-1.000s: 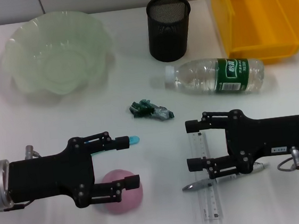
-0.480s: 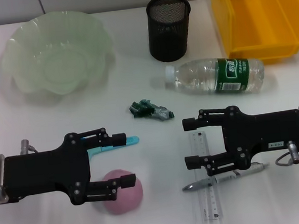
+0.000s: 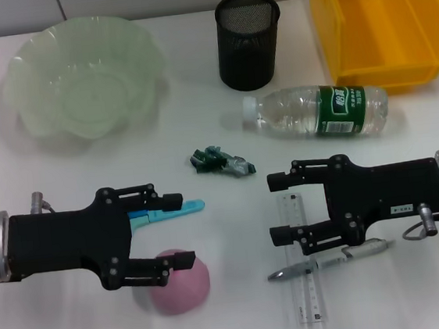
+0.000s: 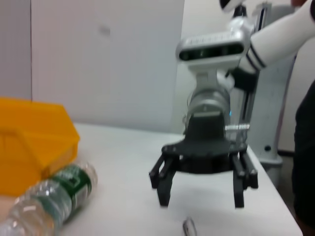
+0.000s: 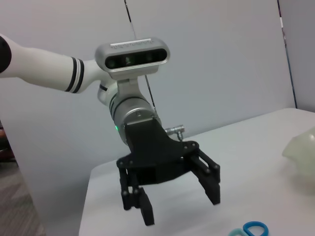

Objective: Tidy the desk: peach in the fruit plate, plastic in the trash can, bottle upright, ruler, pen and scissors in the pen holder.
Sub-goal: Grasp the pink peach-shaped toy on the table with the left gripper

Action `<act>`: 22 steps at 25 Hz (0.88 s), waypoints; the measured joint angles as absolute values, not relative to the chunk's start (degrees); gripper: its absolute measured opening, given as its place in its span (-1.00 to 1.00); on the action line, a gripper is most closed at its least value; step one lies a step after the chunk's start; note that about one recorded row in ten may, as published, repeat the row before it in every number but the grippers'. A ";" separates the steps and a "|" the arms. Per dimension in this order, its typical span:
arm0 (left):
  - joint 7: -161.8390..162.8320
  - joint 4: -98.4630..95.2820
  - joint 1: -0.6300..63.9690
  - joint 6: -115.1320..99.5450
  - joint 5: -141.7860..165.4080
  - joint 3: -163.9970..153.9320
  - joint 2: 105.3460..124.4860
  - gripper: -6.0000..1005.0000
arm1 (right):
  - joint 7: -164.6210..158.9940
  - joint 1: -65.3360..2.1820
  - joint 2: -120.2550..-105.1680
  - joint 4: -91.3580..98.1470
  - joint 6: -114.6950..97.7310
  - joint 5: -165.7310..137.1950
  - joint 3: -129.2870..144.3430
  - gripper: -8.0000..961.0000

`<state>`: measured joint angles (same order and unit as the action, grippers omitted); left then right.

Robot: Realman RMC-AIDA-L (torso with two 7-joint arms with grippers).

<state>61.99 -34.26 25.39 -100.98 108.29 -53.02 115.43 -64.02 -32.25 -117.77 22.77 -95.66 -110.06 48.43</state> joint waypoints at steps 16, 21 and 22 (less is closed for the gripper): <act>68.17 -36.53 28.56 -93.86 121.95 -53.46 117.22 0.55 | -65.89 -32.72 -118.13 22.76 -94.56 -110.13 48.42 0.70; 68.16 -36.58 28.59 -92.98 124.20 -53.51 117.87 0.55 | -66.00 -32.72 -118.13 22.76 -94.46 -110.13 48.42 0.70; 68.07 -36.48 28.58 -92.57 124.77 -53.53 118.01 0.55 | -66.00 -32.71 -118.13 22.76 -94.46 -110.13 48.42 0.70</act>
